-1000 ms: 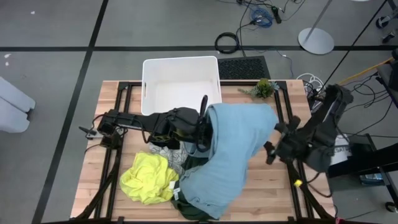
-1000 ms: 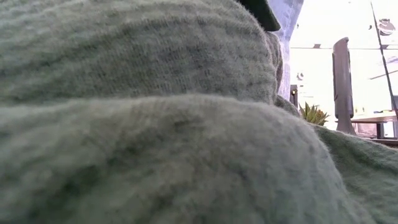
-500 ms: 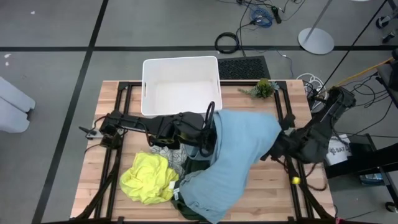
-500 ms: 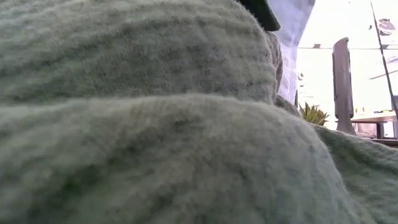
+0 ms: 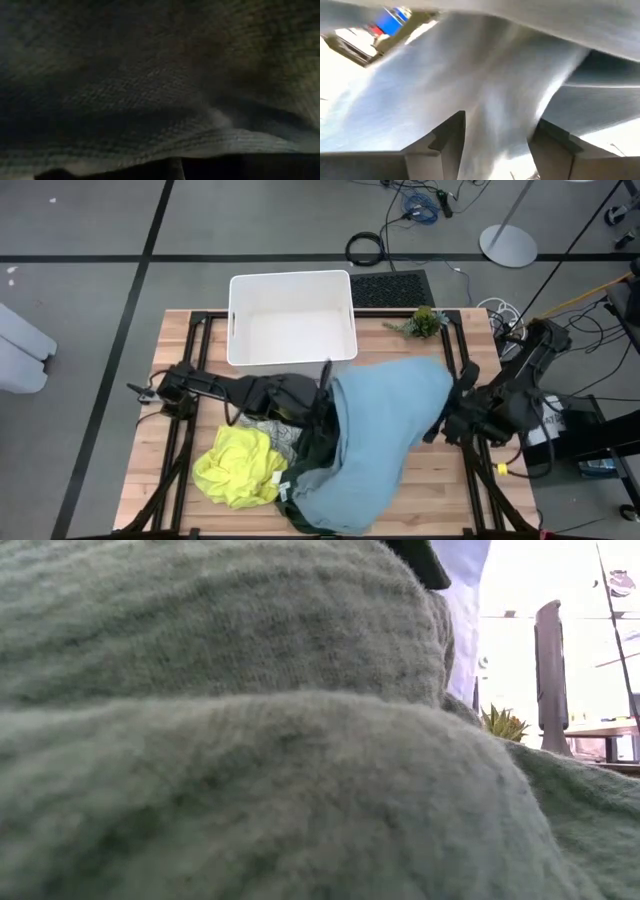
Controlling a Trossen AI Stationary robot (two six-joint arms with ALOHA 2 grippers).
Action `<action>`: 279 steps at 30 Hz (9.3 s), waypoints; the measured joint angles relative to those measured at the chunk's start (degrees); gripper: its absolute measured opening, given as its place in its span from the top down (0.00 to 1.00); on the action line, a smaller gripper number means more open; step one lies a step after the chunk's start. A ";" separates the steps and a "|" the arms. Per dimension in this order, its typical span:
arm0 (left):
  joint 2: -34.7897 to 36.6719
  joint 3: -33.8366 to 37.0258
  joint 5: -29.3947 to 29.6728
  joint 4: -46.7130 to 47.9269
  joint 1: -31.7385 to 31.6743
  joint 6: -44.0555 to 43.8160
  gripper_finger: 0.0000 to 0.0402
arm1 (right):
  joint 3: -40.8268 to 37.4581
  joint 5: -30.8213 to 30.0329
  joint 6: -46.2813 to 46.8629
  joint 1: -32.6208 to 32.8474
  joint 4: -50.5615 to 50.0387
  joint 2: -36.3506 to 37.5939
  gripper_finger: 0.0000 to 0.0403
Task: Fold laundry
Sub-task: Fold the denim pants
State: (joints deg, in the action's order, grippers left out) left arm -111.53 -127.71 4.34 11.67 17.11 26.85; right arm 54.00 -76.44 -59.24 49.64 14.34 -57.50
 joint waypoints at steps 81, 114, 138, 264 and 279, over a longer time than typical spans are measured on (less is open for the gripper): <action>6.10 -0.23 1.47 31.58 -2.48 -23.33 0.53 | 0.04 21.30 -40.96 -2.81 34.70 -0.45 0.62; 6.26 -0.25 -4.58 31.46 -2.39 -20.11 0.44 | 0.04 28.22 -20.42 -12.67 19.14 -1.94 0.98; 12.97 -0.35 -3.16 51.80 -2.66 -26.10 0.33 | -0.09 20.90 -22.80 -9.76 19.67 0.90 1.00; -3.95 0.75 -0.13 8.22 -21.83 -5.07 0.97 | -30.36 10.10 7.78 -5.76 23.10 45.77 0.96; -3.06 0.32 3.22 9.21 -21.06 -2.09 0.97 | -28.58 -12.27 33.73 3.79 10.68 45.61 0.39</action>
State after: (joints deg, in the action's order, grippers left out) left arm -114.59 -127.39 7.56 20.88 -3.95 24.75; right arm 25.41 -88.71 -25.50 53.43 25.02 -11.89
